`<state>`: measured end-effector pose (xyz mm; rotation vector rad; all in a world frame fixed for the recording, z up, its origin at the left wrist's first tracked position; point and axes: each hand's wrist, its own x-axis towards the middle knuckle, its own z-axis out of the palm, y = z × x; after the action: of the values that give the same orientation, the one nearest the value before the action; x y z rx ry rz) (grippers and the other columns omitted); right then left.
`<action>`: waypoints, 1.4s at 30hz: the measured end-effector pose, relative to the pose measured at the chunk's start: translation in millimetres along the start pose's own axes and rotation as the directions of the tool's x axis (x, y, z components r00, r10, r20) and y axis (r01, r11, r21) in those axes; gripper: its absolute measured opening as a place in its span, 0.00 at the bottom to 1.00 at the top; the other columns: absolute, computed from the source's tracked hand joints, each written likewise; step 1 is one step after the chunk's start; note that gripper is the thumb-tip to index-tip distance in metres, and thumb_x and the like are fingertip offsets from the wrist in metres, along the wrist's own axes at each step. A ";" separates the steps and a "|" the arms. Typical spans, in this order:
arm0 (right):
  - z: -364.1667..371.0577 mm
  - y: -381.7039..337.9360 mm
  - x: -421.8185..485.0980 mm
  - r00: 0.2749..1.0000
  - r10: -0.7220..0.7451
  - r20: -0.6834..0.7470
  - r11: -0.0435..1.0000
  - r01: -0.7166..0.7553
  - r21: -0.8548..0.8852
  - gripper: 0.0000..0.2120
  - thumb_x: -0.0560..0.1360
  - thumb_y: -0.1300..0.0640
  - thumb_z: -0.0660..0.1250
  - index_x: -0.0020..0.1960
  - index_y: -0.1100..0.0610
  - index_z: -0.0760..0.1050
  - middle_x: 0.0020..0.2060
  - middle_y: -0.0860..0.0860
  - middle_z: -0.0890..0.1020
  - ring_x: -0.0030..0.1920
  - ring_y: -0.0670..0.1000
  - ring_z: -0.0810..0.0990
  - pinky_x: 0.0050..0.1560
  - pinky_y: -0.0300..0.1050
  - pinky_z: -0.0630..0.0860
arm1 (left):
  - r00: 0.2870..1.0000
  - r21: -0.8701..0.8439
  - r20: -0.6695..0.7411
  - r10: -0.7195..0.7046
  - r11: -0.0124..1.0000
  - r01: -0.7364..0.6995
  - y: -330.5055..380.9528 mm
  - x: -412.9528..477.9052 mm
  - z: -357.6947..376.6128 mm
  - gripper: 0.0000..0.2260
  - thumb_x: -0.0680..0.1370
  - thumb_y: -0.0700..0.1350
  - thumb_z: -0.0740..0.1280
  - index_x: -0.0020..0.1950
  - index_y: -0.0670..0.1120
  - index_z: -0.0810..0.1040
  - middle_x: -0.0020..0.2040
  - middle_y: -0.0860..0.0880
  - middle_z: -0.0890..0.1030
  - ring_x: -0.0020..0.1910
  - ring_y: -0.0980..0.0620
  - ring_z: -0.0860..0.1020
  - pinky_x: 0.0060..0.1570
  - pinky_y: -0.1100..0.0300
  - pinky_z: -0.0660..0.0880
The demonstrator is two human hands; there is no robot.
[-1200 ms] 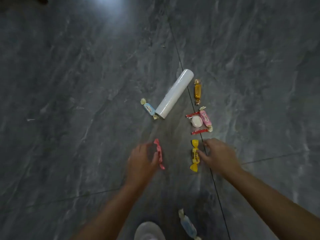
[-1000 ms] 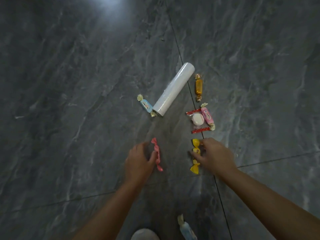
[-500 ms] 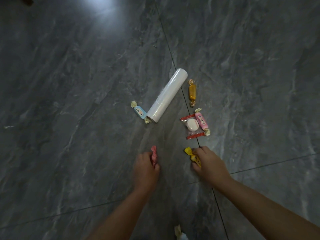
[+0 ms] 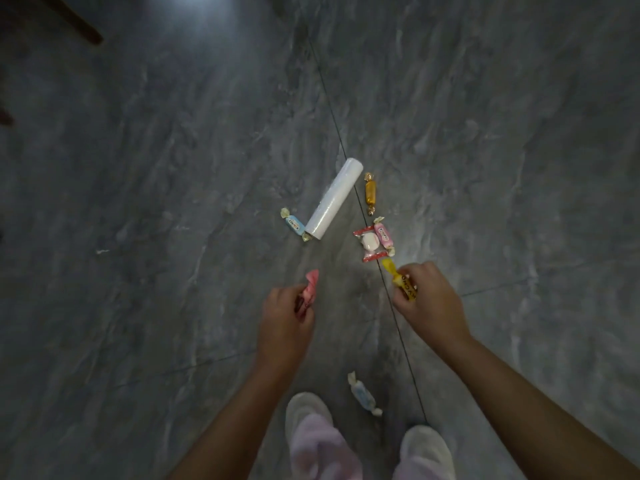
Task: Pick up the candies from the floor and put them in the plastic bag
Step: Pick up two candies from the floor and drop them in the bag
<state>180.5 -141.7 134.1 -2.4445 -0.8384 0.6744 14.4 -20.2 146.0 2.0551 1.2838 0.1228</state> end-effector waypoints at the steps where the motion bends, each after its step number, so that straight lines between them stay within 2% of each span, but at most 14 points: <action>1: -22.4 -15.8 -9.7 1.000 0.004 -0.008 1.000 -0.004 0.013 0.10 0.69 0.59 0.67 0.50 0.58 0.75 0.44 0.57 0.75 0.43 0.56 0.75 0.39 0.50 0.73 | 1.000 0.001 -0.004 0.012 1.000 -0.012 18.6 -7.1 -20.6 0.09 0.69 0.34 0.68 0.48 0.41 0.77 0.43 0.42 0.75 0.43 0.44 0.74 0.40 0.58 0.66; 3: -69.2 -47.5 -28.7 1.000 0.007 -0.030 0.999 -0.006 0.040 0.11 0.69 0.59 0.67 0.51 0.58 0.75 0.45 0.57 0.75 0.44 0.56 0.76 0.40 0.51 0.73 | 0.999 0.008 -0.031 0.034 0.999 -0.034 58.2 -21.6 -60.9 0.09 0.69 0.35 0.69 0.48 0.42 0.77 0.43 0.43 0.76 0.42 0.44 0.75 0.40 0.58 0.66; 6: -145.0 -94.6 -56.2 0.996 -0.004 -0.088 0.998 0.009 0.059 0.11 0.69 0.58 0.68 0.52 0.57 0.75 0.46 0.56 0.76 0.44 0.56 0.77 0.40 0.48 0.72 | 0.992 0.009 -0.091 0.087 0.996 -0.087 121.5 -44.1 -120.3 0.08 0.69 0.35 0.70 0.46 0.41 0.77 0.40 0.41 0.78 0.40 0.43 0.75 0.36 0.62 0.61; 9: -223.4 -136.7 -80.9 0.986 -0.032 -0.164 0.996 0.046 0.081 0.11 0.69 0.58 0.69 0.51 0.57 0.75 0.45 0.57 0.76 0.42 0.56 0.77 0.39 0.47 0.71 | 0.980 0.004 -0.135 0.148 0.989 -0.148 186.3 -67.4 -175.0 0.08 0.68 0.35 0.71 0.46 0.41 0.77 0.40 0.42 0.78 0.39 0.43 0.75 0.38 0.61 0.63; 11: -272.5 -158.8 -95.9 0.976 -0.040 -0.216 0.995 0.060 0.086 0.12 0.68 0.60 0.69 0.51 0.57 0.75 0.45 0.57 0.76 0.43 0.56 0.77 0.39 0.46 0.70 | 0.970 -0.019 -0.172 0.173 0.984 -0.179 227.9 -84.3 -207.2 0.08 0.68 0.35 0.71 0.45 0.41 0.76 0.40 0.43 0.77 0.38 0.44 0.75 0.40 0.58 0.68; 15: -361.8 -193.7 -125.8 0.956 -0.066 -0.284 0.990 0.098 0.102 0.11 0.69 0.62 0.68 0.51 0.58 0.75 0.46 0.57 0.76 0.43 0.57 0.77 0.41 0.46 0.70 | 0.926 -0.008 -0.254 0.278 0.957 -0.290 302.0 -119.5 -264.7 0.08 0.68 0.34 0.71 0.44 0.41 0.77 0.38 0.42 0.77 0.37 0.41 0.75 0.38 0.51 0.71; 18: -418.2 -216.5 -154.9 0.950 -0.084 -0.302 0.989 0.117 0.092 0.09 0.70 0.60 0.67 0.50 0.58 0.75 0.45 0.56 0.76 0.42 0.57 0.76 0.40 0.45 0.68 | 0.918 -0.050 -0.301 0.257 0.957 -0.285 345.3 -148.9 -302.7 0.09 0.68 0.35 0.71 0.46 0.41 0.77 0.40 0.41 0.78 0.40 0.40 0.76 0.40 0.47 0.73; 23: -488.1 -250.4 -202.5 0.921 -0.159 -0.355 0.976 0.201 0.085 0.08 0.69 0.60 0.68 0.49 0.58 0.75 0.42 0.54 0.75 0.40 0.55 0.75 0.38 0.43 0.66 | 0.910 -0.129 -0.350 0.224 0.950 -0.283 392.2 -191.8 -356.5 0.08 0.70 0.38 0.70 0.48 0.45 0.77 0.42 0.49 0.75 0.42 0.45 0.75 0.41 0.53 0.71; 26: -515.6 -272.8 -222.2 0.900 -0.209 -0.383 0.965 0.253 0.066 0.07 0.69 0.60 0.68 0.47 0.57 0.75 0.39 0.48 0.70 0.36 0.50 0.70 0.35 0.39 0.61 | 0.888 -0.093 -0.387 0.250 0.947 -0.308 410.8 -210.5 -388.2 0.08 0.70 0.38 0.70 0.48 0.46 0.78 0.41 0.53 0.73 0.41 0.49 0.74 0.40 0.57 0.68; 28: -527.0 -288.7 -233.5 0.885 -0.260 -0.387 0.950 0.306 0.059 0.07 0.69 0.60 0.68 0.47 0.57 0.75 0.38 0.48 0.69 0.35 0.49 0.70 0.34 0.38 0.59 | 0.863 -0.052 -0.416 0.285 0.940 -0.336 414.4 -223.4 -409.9 0.08 0.70 0.37 0.70 0.47 0.46 0.78 0.40 0.54 0.73 0.41 0.50 0.73 0.39 0.57 0.66; 32: -537.4 -315.3 -243.3 0.876 -0.329 -0.354 0.929 0.368 0.047 0.08 0.69 0.62 0.68 0.47 0.57 0.75 0.40 0.51 0.73 0.37 0.53 0.74 0.37 0.42 0.66 | 0.837 0.011 -0.449 0.314 0.938 -0.346 409.9 -235.9 -446.6 0.07 0.70 0.38 0.70 0.47 0.46 0.78 0.41 0.51 0.76 0.40 0.49 0.73 0.40 0.58 0.67; 38: -526.1 -372.6 -234.7 0.850 -0.458 -0.259 0.875 0.482 0.037 0.08 0.69 0.61 0.69 0.47 0.55 0.76 0.40 0.50 0.75 0.36 0.48 0.73 0.35 0.37 0.63 | 0.806 -0.046 -0.564 0.177 0.969 -0.244 379.0 -227.8 -505.5 0.08 0.70 0.38 0.70 0.48 0.45 0.78 0.41 0.50 0.76 0.41 0.47 0.75 0.40 0.56 0.69; 42: -498.2 -427.9 -208.6 0.844 -0.506 -0.179 0.854 0.519 0.030 0.08 0.69 0.62 0.69 0.48 0.57 0.76 0.38 0.51 0.74 0.35 0.50 0.74 0.37 0.42 0.69 | 0.805 -0.107 -0.589 0.070 0.981 -0.163 340.7 -200.4 -543.2 0.08 0.71 0.39 0.70 0.48 0.47 0.78 0.42 0.51 0.76 0.43 0.48 0.75 0.41 0.54 0.71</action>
<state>141.1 -109.4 821.3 -2.0304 -1.3010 0.2896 -59.4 2.0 813.3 2.0297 1.4359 0.9512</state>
